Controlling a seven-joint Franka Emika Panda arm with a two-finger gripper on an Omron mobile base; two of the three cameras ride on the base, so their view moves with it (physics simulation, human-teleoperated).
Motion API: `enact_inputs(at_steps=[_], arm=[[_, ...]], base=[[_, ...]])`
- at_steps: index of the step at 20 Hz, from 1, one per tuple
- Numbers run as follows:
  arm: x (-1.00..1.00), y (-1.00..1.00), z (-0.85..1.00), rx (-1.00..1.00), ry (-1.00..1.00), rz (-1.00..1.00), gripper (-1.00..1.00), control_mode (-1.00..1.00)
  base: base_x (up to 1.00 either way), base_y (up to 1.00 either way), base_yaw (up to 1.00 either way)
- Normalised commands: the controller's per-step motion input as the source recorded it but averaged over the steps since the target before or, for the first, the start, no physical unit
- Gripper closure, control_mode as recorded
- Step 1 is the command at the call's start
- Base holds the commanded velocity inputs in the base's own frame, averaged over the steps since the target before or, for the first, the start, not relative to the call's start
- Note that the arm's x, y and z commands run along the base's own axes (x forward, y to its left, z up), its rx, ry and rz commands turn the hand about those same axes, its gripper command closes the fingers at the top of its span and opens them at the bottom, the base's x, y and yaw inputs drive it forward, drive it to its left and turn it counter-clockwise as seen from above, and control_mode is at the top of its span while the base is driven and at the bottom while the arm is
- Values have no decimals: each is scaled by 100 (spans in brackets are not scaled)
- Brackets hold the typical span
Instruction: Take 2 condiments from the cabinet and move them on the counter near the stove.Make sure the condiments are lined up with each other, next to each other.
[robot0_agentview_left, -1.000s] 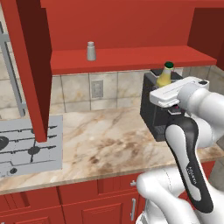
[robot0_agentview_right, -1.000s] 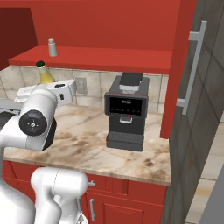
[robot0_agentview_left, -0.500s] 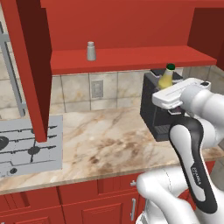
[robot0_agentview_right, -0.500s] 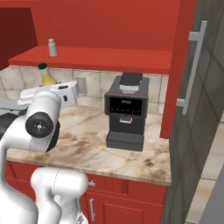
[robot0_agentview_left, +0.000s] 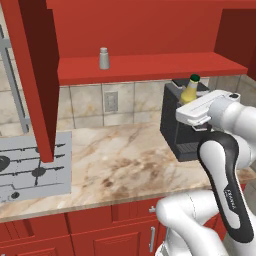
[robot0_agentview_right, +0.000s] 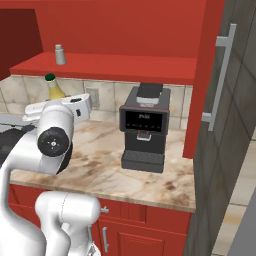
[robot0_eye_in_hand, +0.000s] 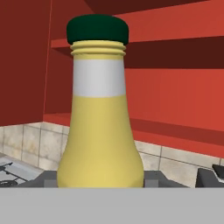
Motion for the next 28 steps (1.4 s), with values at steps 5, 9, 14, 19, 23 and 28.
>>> enact_inputs(at_steps=[5,9,14,19,23,28], arm=[[0,0,0,0,0,0,100,-100],[0,0,-1,0,0,0,100,-100],[0,0,0,0,0,0,100,100],[0,0,0,0,0,0,100,100],[0,0,0,0,0,0,100,100],[0,0,0,0,0,0,100,100]], base=[[0,0,0],[0,0,0],[-15,0,0],[-51,4,0],[-57,34,0],[-23,72,0]])
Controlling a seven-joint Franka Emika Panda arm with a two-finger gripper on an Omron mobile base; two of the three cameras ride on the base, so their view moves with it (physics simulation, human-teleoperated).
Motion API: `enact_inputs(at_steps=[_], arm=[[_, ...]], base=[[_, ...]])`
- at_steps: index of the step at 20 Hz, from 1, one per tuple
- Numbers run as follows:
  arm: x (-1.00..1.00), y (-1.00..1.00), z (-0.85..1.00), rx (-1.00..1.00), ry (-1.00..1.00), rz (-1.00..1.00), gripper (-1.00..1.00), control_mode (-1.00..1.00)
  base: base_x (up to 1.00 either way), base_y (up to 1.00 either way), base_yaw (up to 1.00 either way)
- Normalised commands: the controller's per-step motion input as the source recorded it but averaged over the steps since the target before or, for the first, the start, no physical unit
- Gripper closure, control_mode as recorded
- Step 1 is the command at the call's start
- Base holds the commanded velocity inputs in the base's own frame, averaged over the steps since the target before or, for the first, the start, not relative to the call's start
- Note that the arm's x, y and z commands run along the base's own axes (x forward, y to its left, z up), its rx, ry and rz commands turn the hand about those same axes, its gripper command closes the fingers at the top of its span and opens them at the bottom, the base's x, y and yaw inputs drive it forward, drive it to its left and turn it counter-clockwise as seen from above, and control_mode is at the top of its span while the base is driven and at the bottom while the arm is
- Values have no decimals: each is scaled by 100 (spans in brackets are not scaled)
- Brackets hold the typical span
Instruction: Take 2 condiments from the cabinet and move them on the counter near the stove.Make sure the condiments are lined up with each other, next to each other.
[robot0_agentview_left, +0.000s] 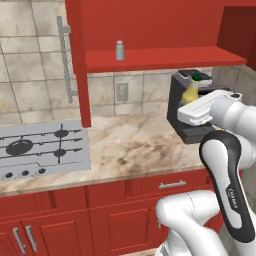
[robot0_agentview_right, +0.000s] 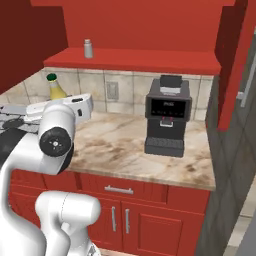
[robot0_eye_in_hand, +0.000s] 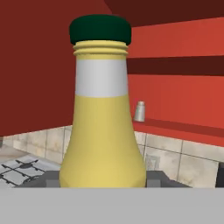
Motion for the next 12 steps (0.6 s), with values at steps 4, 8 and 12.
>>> enact_inputs(at_steps=[4,8,12], arm=[[0,0,0,0,0,0,100,100],[0,0,0,0,0,0,100,100],[0,0,0,0,0,0,100,100]], base=[[-8,99,0],[-46,76,0],[-87,42,0]])
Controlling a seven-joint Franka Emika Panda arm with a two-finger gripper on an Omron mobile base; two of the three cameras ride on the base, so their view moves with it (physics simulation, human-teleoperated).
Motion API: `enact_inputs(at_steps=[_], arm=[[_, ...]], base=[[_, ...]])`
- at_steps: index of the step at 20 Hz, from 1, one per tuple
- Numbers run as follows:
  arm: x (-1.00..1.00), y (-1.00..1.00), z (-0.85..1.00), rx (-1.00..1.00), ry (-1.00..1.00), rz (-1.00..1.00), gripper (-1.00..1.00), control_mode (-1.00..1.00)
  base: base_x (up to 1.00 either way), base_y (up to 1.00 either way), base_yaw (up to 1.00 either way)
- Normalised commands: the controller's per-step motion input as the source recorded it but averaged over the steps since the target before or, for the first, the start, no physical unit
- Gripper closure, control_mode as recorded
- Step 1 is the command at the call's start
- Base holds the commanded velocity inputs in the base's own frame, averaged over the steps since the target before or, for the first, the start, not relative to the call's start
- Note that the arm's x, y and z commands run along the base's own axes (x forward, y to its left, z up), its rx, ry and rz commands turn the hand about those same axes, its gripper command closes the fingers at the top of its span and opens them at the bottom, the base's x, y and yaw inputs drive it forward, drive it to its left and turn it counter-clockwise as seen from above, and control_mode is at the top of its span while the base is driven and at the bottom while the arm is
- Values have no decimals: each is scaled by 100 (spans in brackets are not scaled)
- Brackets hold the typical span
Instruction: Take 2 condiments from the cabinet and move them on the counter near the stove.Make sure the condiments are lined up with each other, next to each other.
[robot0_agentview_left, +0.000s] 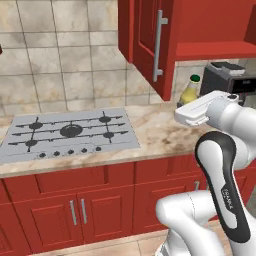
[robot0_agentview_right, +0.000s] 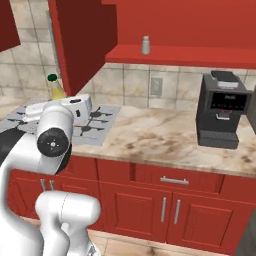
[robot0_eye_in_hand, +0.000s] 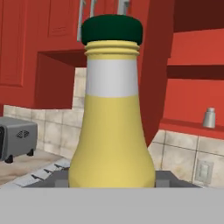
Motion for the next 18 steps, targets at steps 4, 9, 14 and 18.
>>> enact_inputs(at_steps=[4,9,14,18], arm=[[0,0,0,0,0,0,100,100],[0,0,0,0,0,0,100,100],[0,0,0,0,0,0,100,100],[0,0,0,0,0,0,100,100]], base=[[-72,46,0],[-24,72,0],[0,95,0],[0,93,0]])
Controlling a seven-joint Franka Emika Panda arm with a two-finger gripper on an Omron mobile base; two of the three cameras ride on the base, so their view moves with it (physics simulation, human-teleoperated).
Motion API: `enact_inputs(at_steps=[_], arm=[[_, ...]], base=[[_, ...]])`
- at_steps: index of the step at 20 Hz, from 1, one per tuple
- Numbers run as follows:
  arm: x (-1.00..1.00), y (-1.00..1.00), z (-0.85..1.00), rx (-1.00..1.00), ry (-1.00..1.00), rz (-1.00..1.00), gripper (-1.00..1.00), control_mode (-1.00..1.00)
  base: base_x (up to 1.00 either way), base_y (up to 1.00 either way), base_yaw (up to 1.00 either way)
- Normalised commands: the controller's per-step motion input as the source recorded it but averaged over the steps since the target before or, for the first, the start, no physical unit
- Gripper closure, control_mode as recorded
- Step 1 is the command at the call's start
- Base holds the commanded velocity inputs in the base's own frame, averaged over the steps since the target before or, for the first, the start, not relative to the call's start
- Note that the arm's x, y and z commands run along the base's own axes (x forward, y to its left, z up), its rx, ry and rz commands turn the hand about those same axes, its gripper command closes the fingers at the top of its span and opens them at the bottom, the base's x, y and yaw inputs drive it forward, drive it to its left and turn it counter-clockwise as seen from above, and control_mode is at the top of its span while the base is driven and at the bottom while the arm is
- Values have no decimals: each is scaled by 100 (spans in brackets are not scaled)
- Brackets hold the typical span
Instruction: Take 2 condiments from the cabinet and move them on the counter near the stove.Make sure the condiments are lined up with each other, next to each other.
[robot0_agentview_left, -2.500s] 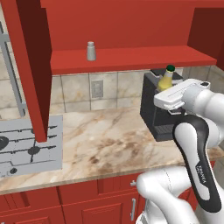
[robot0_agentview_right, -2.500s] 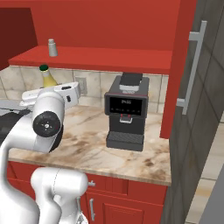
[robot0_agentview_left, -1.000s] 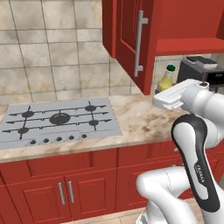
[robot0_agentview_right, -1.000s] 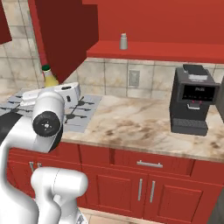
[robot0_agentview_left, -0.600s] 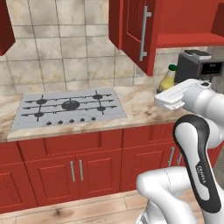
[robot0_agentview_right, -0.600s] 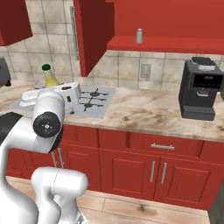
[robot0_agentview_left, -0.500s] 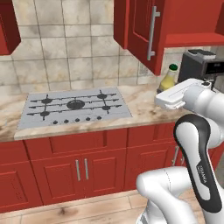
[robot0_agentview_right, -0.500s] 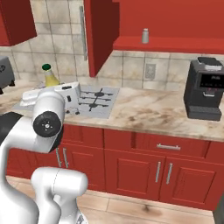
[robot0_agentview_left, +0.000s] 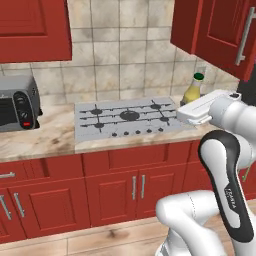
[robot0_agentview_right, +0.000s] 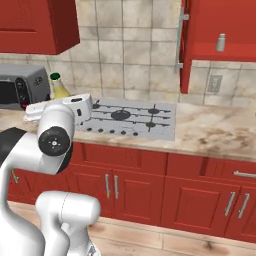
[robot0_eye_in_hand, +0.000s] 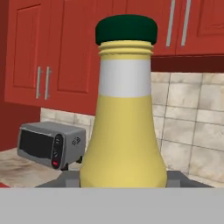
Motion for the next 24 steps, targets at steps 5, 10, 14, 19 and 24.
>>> enact_inputs(at_steps=[5,10,14,19,24], arm=[[0,0,0,0,0,0,100,100],[0,0,0,0,0,0,100,100],[0,0,0,0,0,0,100,100],[0,0,0,0,0,0,100,100],[0,0,0,0,0,0,100,100]], base=[[0,92,0],[5,87,0],[13,82,0],[35,68,-1],[60,43,-3]])
